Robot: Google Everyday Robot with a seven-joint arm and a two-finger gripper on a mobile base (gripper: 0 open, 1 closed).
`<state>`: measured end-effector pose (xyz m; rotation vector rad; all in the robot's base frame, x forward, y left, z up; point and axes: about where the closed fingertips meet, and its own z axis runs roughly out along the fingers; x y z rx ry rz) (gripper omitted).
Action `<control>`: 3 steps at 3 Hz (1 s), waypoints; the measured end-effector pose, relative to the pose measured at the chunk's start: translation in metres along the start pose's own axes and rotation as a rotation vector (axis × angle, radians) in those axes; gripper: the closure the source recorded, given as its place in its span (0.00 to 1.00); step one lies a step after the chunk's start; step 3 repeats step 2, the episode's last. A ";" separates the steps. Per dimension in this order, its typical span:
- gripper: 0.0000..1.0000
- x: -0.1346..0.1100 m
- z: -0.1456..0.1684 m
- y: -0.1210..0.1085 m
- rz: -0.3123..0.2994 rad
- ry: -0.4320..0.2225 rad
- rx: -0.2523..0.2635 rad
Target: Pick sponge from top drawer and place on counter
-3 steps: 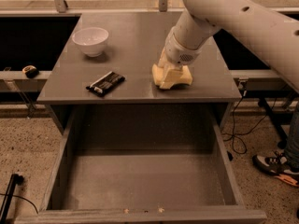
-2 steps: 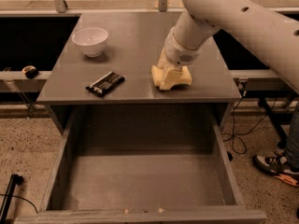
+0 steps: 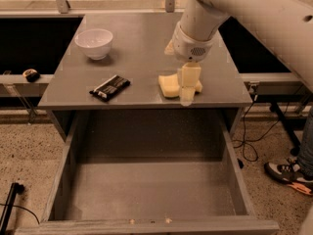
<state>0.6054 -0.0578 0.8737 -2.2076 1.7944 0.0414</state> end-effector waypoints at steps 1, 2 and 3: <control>0.00 0.011 -0.013 0.008 -0.037 -0.042 -0.043; 0.00 0.029 -0.029 0.017 -0.079 -0.130 0.004; 0.00 0.029 -0.029 0.017 -0.079 -0.130 0.004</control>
Offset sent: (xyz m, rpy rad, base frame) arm -0.0183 -0.0861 0.0374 0.2458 -0.0978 0.1236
